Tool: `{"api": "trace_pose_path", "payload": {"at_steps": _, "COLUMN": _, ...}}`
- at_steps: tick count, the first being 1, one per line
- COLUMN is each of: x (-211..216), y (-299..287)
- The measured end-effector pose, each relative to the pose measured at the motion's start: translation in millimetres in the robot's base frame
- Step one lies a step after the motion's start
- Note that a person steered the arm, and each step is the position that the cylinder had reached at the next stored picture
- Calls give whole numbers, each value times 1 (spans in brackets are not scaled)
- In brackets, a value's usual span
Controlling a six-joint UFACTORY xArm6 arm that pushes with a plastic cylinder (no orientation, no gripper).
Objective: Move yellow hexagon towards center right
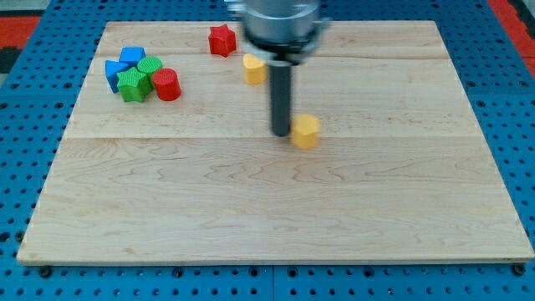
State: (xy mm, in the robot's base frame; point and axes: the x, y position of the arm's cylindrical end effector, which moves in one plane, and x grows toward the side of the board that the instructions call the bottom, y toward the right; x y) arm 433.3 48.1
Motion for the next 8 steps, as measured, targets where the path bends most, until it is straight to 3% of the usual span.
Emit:
{"api": "trace_pose_path", "payload": {"at_steps": 2, "x": 63, "y": 67}}
{"api": "trace_pose_path", "payload": {"at_steps": 3, "x": 30, "y": 62}}
{"api": "trace_pose_path", "payload": {"at_steps": 4, "x": 27, "y": 34}}
{"api": "trace_pose_path", "payload": {"at_steps": 5, "x": -8, "y": 49}}
{"api": "trace_pose_path", "payload": {"at_steps": 6, "x": 3, "y": 102}}
{"api": "trace_pose_path", "payload": {"at_steps": 7, "x": 0, "y": 83}}
{"api": "trace_pose_path", "payload": {"at_steps": 8, "x": -87, "y": 4}}
